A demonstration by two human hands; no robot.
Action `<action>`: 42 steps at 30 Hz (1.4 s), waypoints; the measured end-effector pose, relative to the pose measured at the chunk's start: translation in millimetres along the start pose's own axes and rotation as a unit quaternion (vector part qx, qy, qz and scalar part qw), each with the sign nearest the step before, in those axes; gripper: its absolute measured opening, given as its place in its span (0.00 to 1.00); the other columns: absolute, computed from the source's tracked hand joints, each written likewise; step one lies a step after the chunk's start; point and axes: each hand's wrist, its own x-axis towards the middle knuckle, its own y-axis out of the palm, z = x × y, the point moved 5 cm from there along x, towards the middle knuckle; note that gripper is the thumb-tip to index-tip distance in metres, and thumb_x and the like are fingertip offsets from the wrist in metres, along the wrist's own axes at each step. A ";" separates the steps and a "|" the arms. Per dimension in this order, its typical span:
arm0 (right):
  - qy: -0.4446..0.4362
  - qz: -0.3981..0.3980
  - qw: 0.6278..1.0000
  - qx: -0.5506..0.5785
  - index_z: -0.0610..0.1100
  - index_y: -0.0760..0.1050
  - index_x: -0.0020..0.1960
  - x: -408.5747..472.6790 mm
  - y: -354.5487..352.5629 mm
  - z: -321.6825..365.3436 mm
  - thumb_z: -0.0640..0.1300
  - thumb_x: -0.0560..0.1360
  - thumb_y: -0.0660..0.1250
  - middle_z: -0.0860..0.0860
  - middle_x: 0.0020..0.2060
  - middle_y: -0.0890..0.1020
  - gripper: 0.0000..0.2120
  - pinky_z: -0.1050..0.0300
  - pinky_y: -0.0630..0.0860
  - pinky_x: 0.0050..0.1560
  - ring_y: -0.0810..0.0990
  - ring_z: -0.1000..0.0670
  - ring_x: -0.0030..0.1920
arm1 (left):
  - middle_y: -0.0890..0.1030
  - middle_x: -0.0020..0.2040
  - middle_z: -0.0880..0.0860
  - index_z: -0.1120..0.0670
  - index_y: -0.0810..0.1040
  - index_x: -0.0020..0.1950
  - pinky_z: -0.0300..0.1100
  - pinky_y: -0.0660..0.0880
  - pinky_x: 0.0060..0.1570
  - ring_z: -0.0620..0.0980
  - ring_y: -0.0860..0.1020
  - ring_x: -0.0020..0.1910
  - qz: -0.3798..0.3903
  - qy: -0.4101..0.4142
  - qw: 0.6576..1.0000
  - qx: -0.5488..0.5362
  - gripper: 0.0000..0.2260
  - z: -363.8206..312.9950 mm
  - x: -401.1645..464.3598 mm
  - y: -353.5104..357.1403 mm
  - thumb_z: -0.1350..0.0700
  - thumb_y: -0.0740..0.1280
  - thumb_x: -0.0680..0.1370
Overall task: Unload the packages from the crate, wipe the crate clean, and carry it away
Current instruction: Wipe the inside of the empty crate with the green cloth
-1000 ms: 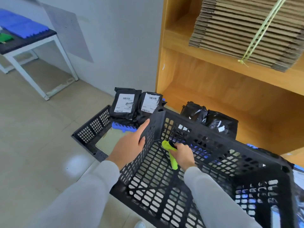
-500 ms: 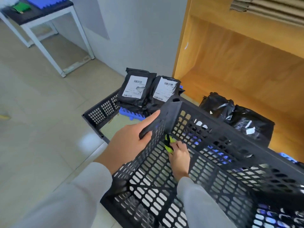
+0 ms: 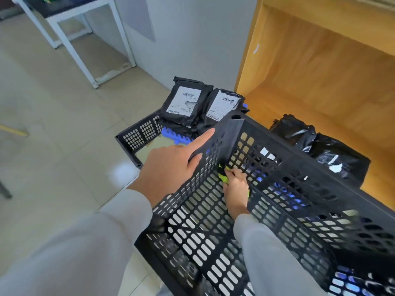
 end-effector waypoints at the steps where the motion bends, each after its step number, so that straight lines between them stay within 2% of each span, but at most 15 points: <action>1: 0.001 0.006 1.000 0.005 0.37 0.80 0.64 0.1 -0.9 -0.5 0.31 0.68 0.77 0.44 0.58 0.80 0.24 0.48 0.78 0.60 0.79 0.41 0.57 | 0.68 0.25 0.49 0.31 0.44 0.81 0.39 0.64 0.21 0.47 0.69 0.22 0.007 -0.002 1.000 -0.016 0.28 0.2 -0.6 1.1 0.43 0.56 0.85; 6: -0.029 0.055 0.997 0.040 0.40 0.82 0.62 -0.9 1.4 8.4 0.33 0.72 0.74 0.48 0.56 0.81 0.18 0.52 0.79 0.61 0.80 0.46 0.56 | 0.67 0.24 0.49 0.32 0.45 0.81 0.43 0.70 0.22 0.49 0.72 0.23 0.023 -0.006 0.999 -0.030 0.28 0.7 -0.2 3.2 0.43 0.56 0.85; 9: -0.044 0.079 0.994 0.064 0.40 0.83 0.60 -16.1 10.0 27.1 0.35 0.73 0.74 0.49 0.55 0.81 0.15 0.56 0.80 0.58 0.82 0.48 0.52 | 0.68 0.24 0.50 0.33 0.45 0.81 0.42 0.68 0.21 0.48 0.68 0.21 0.033 -0.012 0.999 -0.029 0.28 1.7 -0.1 4.3 0.43 0.56 0.85; 13: -0.073 0.109 0.990 0.053 0.43 0.82 0.61 -43.2 23.6 42.1 0.39 0.73 0.75 0.50 0.55 0.80 0.16 0.52 0.82 0.55 0.81 0.50 0.51 | 0.67 0.24 0.49 0.33 0.45 0.81 0.43 0.67 0.22 0.48 0.66 0.21 0.048 -0.022 0.998 -0.046 0.28 2.4 -0.4 4.3 0.44 0.55 0.86; 17: -0.104 0.167 0.980 0.019 0.48 0.78 0.67 -59.4 29.2 50.6 0.44 0.76 0.72 0.55 0.59 0.76 0.20 0.52 0.77 0.62 0.78 0.52 0.56 | 0.68 0.24 0.49 0.33 0.45 0.81 0.42 0.67 0.22 0.48 0.67 0.21 0.059 -0.022 0.996 -0.061 0.27 2.8 -0.2 4.1 0.45 0.55 0.86; 22: -0.151 0.204 0.967 0.036 0.50 0.77 0.68 -82.5 39.1 66.4 0.45 0.77 0.71 0.56 0.58 0.76 0.20 0.54 0.76 0.64 0.76 0.52 0.58 | 0.69 0.25 0.51 0.33 0.44 0.81 0.43 0.66 0.21 0.49 0.66 0.22 0.065 -0.027 0.994 -0.079 0.27 3.8 0.1 7.6 0.45 0.54 0.86; 27: -0.156 0.236 0.954 0.096 0.48 0.79 0.67 -98.9 42.7 77.0 0.43 0.75 0.72 0.54 0.56 0.78 0.20 0.54 0.74 0.62 0.77 0.50 0.57 | 0.67 0.25 0.50 0.34 0.44 0.82 0.42 0.63 0.21 0.48 0.64 0.23 0.083 -0.024 0.990 -0.115 0.28 2.4 -0.3 8.8 0.46 0.55 0.87; 31: -0.131 0.286 0.938 0.147 0.48 0.81 0.65 -116.6 57.3 84.4 0.46 0.75 0.74 0.54 0.54 0.80 0.19 0.53 0.74 0.59 0.78 0.49 0.55 | 0.68 0.26 0.50 0.32 0.44 0.81 0.44 0.67 0.23 0.49 0.67 0.24 0.074 -0.030 0.990 -0.113 0.27 3.0 0.8 8.9 0.45 0.55 0.86; 34: -0.080 0.299 0.930 0.196 0.45 0.82 0.62 -125.1 68.0 83.3 0.49 0.74 0.75 0.53 0.53 0.82 0.18 0.59 0.73 0.54 0.78 0.52 0.54 | 0.66 0.25 0.49 0.33 0.45 0.81 0.44 0.67 0.23 0.48 0.65 0.23 0.076 -0.023 0.990 -0.120 0.28 3.4 0.7 9.8 0.46 0.55 0.86; 36: -0.095 0.295 0.933 0.185 0.45 0.82 0.61 -125.8 66.4 82.3 0.51 0.74 0.74 0.53 0.54 0.83 0.18 0.62 0.71 0.54 0.78 0.53 0.55 | 0.66 0.25 0.49 0.33 0.45 0.81 0.42 0.64 0.22 0.47 0.64 0.23 0.070 -0.023 0.990 -0.122 0.27 3.8 0.4 9.4 0.46 0.55 0.86; 40: -0.190 0.289 0.931 0.119 0.45 0.83 0.52 -119.4 50.2 87.2 0.45 0.74 0.71 0.50 0.49 0.82 0.08 0.54 0.75 0.50 0.79 0.47 0.51 | 0.66 0.25 0.49 0.34 0.45 0.82 0.41 0.63 0.22 0.47 0.64 0.22 0.064 -0.019 0.991 -0.114 0.28 4.1 1.2 10.0 0.46 0.56 0.86; 42: -0.210 0.288 0.928 0.106 0.44 0.82 0.53 -109.0 43.1 82.9 0.42 0.74 0.71 0.49 0.49 0.81 0.08 0.52 0.76 0.48 0.79 0.46 0.49 | 0.65 0.25 0.49 0.34 0.45 0.82 0.41 0.63 0.22 0.46 0.63 0.22 0.067 -0.015 0.991 -0.113 0.28 3.8 1.7 10.5 0.46 0.56 0.86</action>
